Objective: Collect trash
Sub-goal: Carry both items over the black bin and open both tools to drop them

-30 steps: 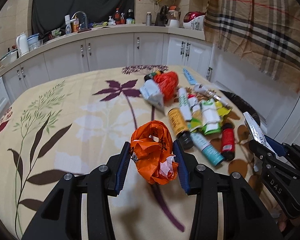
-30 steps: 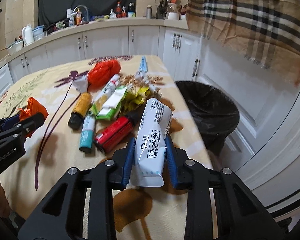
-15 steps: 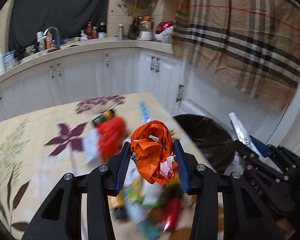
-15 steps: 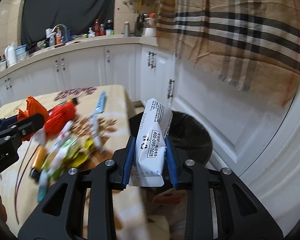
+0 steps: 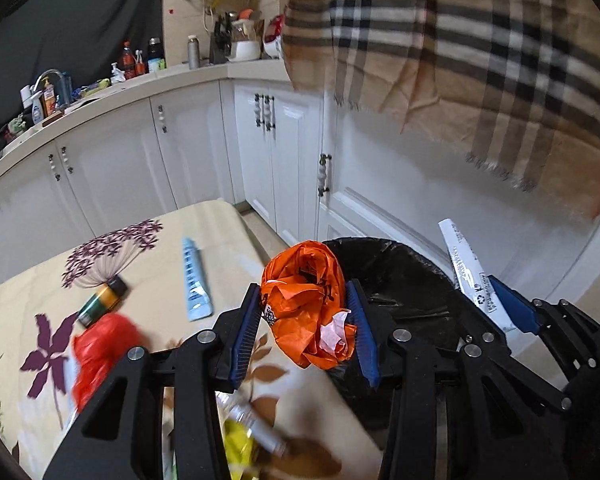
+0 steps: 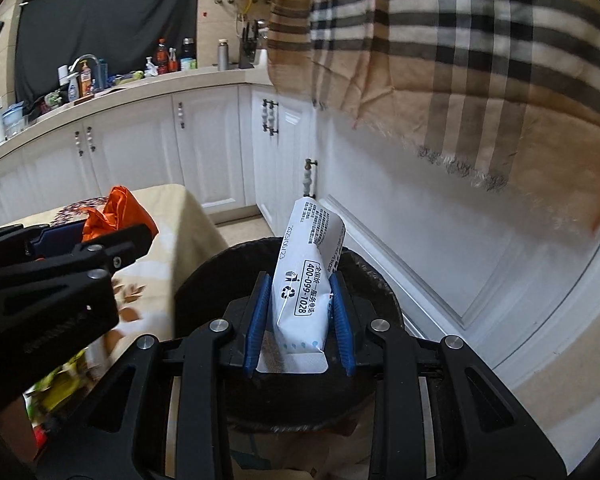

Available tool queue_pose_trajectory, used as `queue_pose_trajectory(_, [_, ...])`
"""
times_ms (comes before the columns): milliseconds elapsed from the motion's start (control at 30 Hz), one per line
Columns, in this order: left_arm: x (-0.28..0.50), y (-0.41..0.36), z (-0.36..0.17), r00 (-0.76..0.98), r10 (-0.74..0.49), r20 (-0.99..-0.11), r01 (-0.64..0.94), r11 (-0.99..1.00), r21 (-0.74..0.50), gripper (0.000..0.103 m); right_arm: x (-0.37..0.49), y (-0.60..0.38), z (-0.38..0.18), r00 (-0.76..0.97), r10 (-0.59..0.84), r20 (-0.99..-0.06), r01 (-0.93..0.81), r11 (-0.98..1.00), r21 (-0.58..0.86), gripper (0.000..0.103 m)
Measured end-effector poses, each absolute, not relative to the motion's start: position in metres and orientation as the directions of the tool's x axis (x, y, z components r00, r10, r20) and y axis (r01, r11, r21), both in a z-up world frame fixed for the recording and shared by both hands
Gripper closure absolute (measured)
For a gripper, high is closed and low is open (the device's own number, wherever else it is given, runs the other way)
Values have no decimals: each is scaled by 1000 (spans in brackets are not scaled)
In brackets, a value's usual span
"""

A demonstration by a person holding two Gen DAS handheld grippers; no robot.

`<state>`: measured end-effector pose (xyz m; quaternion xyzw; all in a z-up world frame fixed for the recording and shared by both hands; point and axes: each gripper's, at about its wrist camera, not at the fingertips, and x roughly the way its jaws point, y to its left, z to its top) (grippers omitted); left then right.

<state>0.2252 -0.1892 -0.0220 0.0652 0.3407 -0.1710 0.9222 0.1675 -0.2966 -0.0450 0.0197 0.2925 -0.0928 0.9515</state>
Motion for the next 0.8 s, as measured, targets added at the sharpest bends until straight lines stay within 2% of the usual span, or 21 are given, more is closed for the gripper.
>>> queue_pose_trajectory(267, [259,-207,-43,692,-208,-691,339,939,57,58,199,-322,-70,784,-192,-591,228,973,-14,73])
queue_pose_trajectory(300, [260,-207,-44,691,-205,-694,339,939,60,56,203,-324,-73,779,-193,-596,232,973,-12,71])
queue_pose_trajectory(333, [261,-209,-45,691,-200,-695,337,939,65,48,206,-326,-76,776,-195,-600,235,972,-12,69])
queue_pose_trajectory(367, [262,-209,-46,694,-194,-694,332,941,69,39,207,-327,-78,773,-197,-603,239,971,-12,62])
queue_pose_trajectory(400, [261,-208,-46,698,-190,-690,326,943,71,37,209,-328,-81,770,-202,-605,246,969,-11,57])
queue_pose_trajectory(600, [262,-206,-44,699,-182,-692,321,944,77,36,206,-329,-79,774,-210,-598,261,965,-2,57])
queue_pose_trajectory(800, [245,-193,-21,725,-209,-656,319,946,51,30,191,-322,-65,782,-213,-585,262,965,-1,57])
